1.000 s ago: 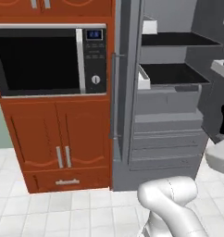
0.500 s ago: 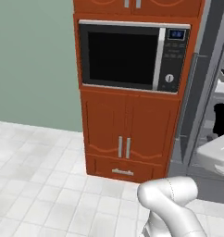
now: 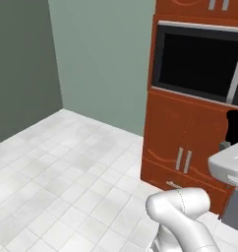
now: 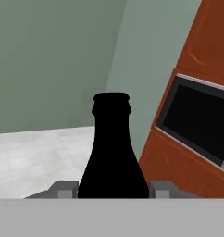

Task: Open the fridge, grab two sodas, and place both sodas inside the bowl with ice on the dining counter.

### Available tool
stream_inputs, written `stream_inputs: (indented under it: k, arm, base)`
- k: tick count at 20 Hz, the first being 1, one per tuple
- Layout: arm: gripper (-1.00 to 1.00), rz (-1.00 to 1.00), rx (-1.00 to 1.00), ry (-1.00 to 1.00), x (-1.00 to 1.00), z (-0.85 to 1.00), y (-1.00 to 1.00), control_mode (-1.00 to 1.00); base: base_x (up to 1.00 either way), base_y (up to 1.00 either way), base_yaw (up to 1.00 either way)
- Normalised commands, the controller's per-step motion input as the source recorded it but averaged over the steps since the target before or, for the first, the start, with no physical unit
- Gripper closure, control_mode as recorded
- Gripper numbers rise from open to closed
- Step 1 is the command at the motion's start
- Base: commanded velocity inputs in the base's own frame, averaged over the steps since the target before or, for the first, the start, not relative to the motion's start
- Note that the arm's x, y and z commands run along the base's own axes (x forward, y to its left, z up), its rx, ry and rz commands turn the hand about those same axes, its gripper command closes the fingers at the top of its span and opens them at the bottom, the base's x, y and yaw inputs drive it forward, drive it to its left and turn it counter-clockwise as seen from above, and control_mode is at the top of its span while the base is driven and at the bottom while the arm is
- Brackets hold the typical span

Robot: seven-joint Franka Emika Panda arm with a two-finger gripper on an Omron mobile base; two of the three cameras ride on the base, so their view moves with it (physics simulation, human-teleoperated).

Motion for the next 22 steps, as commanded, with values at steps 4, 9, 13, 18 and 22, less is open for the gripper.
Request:
stream_inputs:
  k: [4,9,13,18,22]
  arm:
    - [1.00,0.00,0.00,0.00,0.00,0.00,0.00,1.00]
    - [1.00,0.00,0.00,0.00,0.00,0.00,0.00,1.00]
    - [1.00,0.00,0.00,0.00,0.00,0.00,0.00,1.00]
    - [1.00,0.00,0.00,0.00,0.00,0.00,0.00,1.00]
    - [1.00,0.00,0.00,0.00,0.00,0.00,0.00,1.00]
  base:
    - [0.17,0.31,0.58]
    - [0.19,0.29,0.58]
    - [0.31,0.30,0.55]
    - [0.50,0.20,0.52]
    - [0.72,0.10,0.48]
